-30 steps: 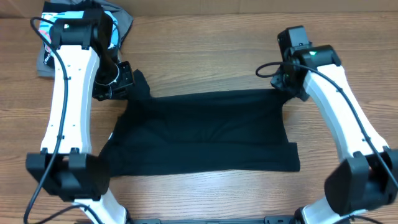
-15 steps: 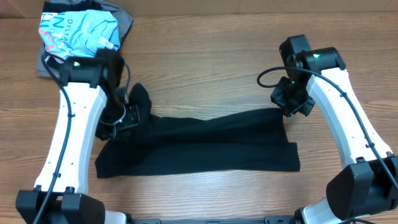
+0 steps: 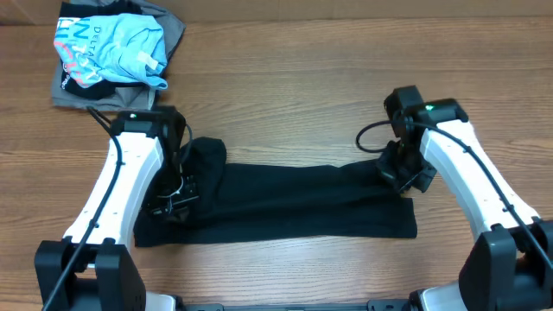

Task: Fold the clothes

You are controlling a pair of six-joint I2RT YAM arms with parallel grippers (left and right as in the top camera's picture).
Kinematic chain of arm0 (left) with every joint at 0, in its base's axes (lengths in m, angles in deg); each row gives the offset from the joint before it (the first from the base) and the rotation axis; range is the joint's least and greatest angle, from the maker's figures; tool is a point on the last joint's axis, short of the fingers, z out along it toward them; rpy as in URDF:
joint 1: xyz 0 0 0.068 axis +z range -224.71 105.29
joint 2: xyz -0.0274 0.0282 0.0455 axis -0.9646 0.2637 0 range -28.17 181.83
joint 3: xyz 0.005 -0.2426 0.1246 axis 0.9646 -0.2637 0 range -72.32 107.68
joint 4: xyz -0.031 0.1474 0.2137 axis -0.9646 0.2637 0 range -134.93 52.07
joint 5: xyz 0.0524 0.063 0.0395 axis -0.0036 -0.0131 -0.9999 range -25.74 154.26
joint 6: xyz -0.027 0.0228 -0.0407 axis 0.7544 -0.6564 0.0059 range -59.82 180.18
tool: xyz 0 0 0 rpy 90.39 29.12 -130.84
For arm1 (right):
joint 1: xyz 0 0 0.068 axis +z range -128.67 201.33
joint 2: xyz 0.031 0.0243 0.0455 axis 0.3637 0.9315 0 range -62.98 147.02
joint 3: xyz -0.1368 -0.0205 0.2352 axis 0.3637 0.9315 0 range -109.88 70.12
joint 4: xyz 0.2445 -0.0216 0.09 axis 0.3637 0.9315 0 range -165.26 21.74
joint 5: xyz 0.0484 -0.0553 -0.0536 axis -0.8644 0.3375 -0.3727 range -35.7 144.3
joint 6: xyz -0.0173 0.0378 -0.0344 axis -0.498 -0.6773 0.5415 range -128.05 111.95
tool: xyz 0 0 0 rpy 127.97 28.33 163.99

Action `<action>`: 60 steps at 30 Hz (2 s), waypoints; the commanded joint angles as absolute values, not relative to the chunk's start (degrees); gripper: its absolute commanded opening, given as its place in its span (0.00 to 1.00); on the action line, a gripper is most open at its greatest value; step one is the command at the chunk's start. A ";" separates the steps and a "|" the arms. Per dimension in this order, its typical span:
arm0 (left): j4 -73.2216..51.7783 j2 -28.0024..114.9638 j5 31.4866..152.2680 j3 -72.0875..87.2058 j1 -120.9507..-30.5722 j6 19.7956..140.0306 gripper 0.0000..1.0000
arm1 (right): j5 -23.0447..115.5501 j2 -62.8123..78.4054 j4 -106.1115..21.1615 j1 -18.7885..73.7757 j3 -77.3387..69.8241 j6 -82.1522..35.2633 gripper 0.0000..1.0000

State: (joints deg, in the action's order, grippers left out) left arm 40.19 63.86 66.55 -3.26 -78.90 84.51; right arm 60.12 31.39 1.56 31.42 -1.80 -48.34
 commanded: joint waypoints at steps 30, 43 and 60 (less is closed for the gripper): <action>36.35 62.94 70.06 2.95 -78.99 82.70 0.59 | 58.42 29.93 -2.88 30.91 3.38 -48.54 1.00; 19.85 67.27 69.67 6.27 -79.14 67.20 1.00 | 58.20 29.93 -3.76 30.96 3.38 -48.12 1.00; 18.32 78.59 69.87 6.29 -79.23 60.41 0.60 | 57.56 29.93 -5.83 30.96 3.38 -45.72 1.00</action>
